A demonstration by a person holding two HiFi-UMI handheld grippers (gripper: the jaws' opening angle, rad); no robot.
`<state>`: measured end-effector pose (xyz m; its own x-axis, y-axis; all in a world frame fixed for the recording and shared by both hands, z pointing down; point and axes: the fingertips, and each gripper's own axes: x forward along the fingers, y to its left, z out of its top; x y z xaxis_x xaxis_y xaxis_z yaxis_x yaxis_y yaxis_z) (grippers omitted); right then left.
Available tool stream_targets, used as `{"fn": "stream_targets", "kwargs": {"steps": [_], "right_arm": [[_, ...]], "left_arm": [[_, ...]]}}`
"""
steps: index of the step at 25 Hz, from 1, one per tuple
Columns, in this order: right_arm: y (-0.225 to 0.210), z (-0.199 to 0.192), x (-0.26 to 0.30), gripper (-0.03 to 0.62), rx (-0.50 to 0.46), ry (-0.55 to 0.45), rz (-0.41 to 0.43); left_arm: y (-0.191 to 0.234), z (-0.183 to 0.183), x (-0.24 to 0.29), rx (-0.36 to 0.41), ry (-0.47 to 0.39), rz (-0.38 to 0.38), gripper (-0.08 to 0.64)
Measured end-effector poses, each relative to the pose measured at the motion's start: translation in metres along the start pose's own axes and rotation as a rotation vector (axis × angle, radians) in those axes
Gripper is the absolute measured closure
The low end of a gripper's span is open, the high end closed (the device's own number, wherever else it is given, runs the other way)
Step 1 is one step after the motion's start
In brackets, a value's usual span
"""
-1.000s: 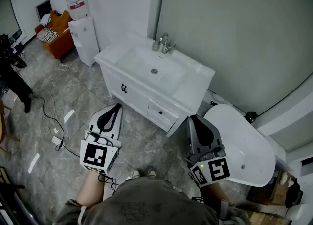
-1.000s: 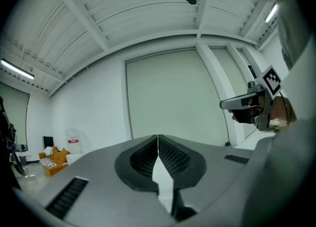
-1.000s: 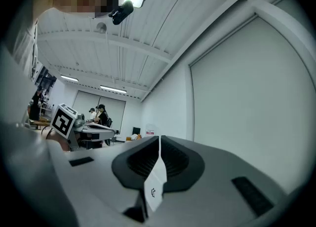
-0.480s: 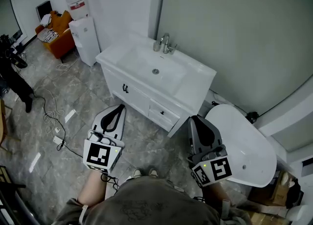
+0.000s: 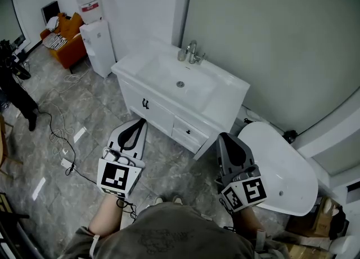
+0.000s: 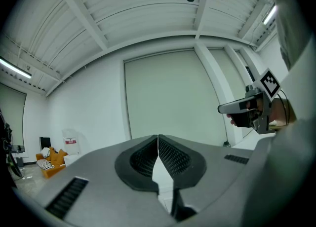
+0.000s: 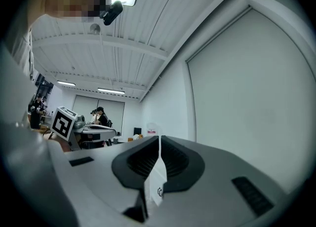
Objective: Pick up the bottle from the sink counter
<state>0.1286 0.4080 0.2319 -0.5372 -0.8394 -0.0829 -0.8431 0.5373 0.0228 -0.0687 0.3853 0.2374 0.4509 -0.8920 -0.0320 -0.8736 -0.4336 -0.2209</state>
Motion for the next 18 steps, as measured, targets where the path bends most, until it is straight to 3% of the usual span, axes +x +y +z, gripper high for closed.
{"fn": "stream_targets", "kwargs": {"steps": [18], "right_arm": [[0.018,-0.009,0.038,0.558,-0.068,0.000,-0.052]], "left_arm": [[0.046,-0.018,-0.013,-0.008,-0.027,-0.002,0.541]]}}
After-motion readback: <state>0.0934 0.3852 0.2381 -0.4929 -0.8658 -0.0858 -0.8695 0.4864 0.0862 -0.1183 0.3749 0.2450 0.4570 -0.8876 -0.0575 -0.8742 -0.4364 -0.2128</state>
